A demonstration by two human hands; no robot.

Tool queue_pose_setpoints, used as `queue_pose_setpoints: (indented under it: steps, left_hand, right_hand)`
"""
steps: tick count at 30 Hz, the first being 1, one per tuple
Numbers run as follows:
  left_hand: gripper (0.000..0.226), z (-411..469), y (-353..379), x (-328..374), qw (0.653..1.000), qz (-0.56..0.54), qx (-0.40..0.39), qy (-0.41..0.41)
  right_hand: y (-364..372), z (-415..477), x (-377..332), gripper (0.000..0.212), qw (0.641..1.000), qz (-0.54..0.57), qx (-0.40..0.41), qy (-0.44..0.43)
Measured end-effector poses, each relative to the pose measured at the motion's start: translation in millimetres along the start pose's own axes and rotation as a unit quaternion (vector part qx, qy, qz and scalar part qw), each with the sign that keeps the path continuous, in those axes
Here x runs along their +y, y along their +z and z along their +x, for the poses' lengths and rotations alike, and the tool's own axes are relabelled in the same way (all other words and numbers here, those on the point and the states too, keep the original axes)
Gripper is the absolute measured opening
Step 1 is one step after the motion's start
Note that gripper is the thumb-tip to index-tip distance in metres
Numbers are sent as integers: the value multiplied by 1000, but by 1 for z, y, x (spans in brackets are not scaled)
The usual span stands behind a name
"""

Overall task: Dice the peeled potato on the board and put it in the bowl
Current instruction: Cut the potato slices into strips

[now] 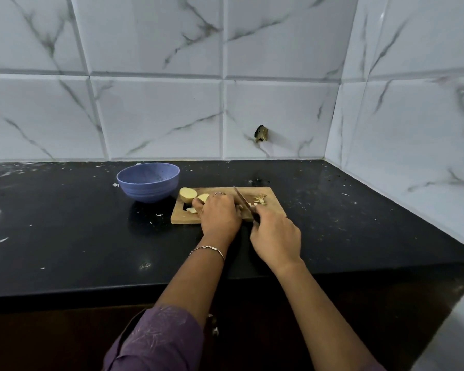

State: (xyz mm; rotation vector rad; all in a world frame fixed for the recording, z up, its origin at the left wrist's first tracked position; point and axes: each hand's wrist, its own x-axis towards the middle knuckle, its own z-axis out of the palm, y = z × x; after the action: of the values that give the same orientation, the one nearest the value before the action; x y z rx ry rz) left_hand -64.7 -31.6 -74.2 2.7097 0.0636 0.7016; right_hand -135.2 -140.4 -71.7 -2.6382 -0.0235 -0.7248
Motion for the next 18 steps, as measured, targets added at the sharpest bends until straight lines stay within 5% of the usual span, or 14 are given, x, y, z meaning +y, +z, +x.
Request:
queue_pose_setpoints:
  steps: [8,18]
  left_hand:
    - [27,-9,-12,-1,996,-19,52,-71]
    - [27,-8,-14,-4,992,20,28,-119]
  right_hand:
    - [-12,4,11,34,978,178,-65,88]
    - [-16,-10,7,33,994,82,-70,20]
